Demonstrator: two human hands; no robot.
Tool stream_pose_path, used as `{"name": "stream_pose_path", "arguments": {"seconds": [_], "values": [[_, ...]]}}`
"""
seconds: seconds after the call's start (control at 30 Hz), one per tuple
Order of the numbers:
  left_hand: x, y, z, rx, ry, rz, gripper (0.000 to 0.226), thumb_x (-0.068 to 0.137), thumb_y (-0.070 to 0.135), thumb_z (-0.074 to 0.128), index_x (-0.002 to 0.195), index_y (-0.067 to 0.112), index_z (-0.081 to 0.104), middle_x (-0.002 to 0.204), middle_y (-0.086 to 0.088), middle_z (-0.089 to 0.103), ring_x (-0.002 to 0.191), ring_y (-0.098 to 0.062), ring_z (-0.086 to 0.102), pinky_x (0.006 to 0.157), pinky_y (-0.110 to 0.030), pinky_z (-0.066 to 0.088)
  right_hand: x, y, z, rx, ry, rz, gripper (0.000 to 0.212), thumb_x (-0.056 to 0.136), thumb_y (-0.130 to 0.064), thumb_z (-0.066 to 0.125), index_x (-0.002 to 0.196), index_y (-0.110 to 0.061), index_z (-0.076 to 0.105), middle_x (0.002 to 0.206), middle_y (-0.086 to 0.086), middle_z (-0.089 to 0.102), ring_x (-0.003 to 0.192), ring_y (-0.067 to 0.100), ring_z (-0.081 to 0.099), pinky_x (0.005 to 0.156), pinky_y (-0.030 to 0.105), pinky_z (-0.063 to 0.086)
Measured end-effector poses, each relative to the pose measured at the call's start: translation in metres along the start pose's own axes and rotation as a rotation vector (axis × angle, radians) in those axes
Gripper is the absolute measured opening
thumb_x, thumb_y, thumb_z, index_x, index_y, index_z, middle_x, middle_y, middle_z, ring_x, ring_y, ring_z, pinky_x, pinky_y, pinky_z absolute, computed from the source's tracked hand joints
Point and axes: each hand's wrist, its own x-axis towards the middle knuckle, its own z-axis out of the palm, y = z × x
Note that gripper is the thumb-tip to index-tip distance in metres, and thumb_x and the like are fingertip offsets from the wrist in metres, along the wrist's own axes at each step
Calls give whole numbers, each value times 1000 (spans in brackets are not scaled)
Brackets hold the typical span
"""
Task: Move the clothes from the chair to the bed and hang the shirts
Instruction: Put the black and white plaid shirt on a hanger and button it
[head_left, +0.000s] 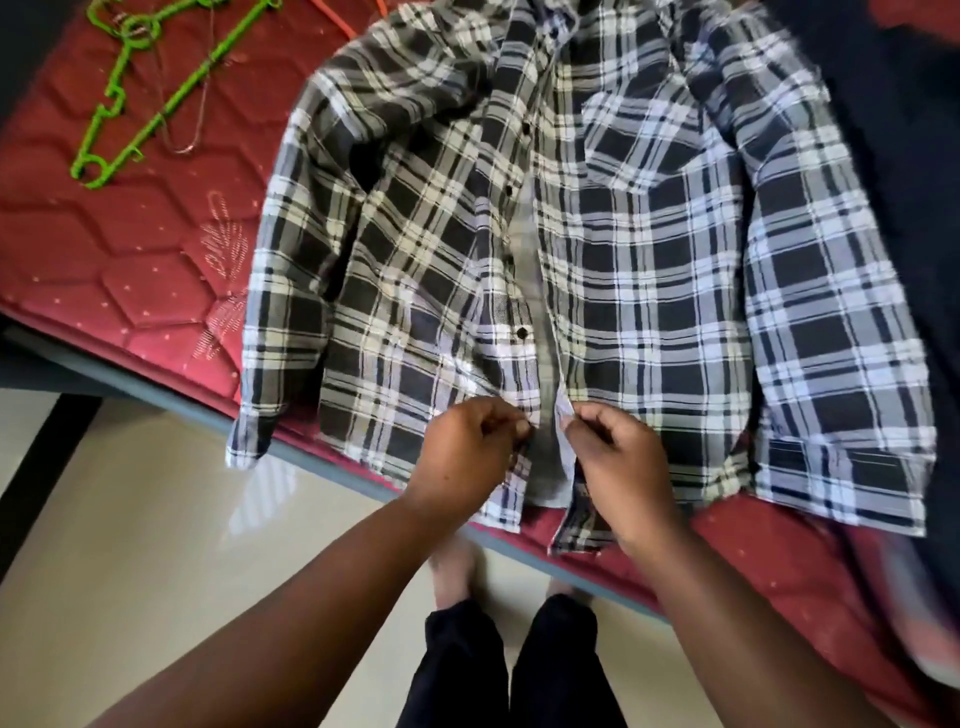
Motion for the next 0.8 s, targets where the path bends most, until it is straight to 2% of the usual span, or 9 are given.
{"name": "stream_pose_path", "arguments": {"seconds": [0.07,0.13,0.23,0.37,0.43,0.53,0.6,0.67,0.8], "values": [[-3,18,7,-78,-29,-12,10,93,15,64,85,16,71,72,-5,70,60,-18,64,56,-33,58,-6,-10,-13,115,22,36,11,94,-16,64,102,-21,67,92,-7,70,90,20,68,78,24,54],[-1,32,12,-108,-57,-4,10,92,13,63,86,13,72,64,1,65,55,-12,59,53,-29,58,-7,-15,-21,173,47,54,14,93,-14,65,93,-27,65,88,-2,72,91,36,65,83,46,54],[2,47,16,-132,-71,-2,9,91,12,64,85,13,71,59,7,60,53,-6,56,55,-30,58,-4,-12,-26,131,102,10,18,91,-13,67,83,-29,66,73,-6,69,69,22,60,63,31,48],[-1,56,15,-163,-74,-38,8,90,13,65,86,15,71,58,7,57,57,-8,56,56,-31,59,-8,-12,-25,66,203,-82,19,88,-13,70,83,-30,64,69,-13,67,57,3,59,57,22,49],[-3,56,15,63,-17,75,9,90,15,63,85,16,71,57,8,59,55,-13,57,54,-32,56,-12,-14,-23,74,254,-131,18,87,-11,70,84,-27,64,69,-14,66,56,-3,58,55,14,46],[-4,56,15,568,58,289,15,92,20,55,89,17,69,80,-1,68,77,-25,61,60,-32,47,-14,-14,-20,84,307,-185,14,87,-11,70,87,-24,65,74,-15,66,62,-5,59,57,11,45],[-3,58,14,640,63,337,17,93,21,52,91,16,68,85,-4,68,82,-27,59,60,-32,43,-12,-13,-17,43,287,-219,12,87,-11,71,89,-22,66,79,-15,66,68,-4,60,61,10,45],[1,59,15,516,30,285,14,92,20,55,88,17,68,79,-3,68,73,-26,60,57,-32,43,-11,-11,-13,14,220,-228,12,88,-14,71,87,-24,66,78,-14,67,68,1,62,61,10,45],[4,59,13,-99,-92,-115,17,91,10,61,79,18,69,71,0,69,67,-15,65,63,-35,59,-10,-13,-7,85,142,-169,15,90,-13,69,83,-25,64,61,-18,64,52,1,54,48,9,39]]}}
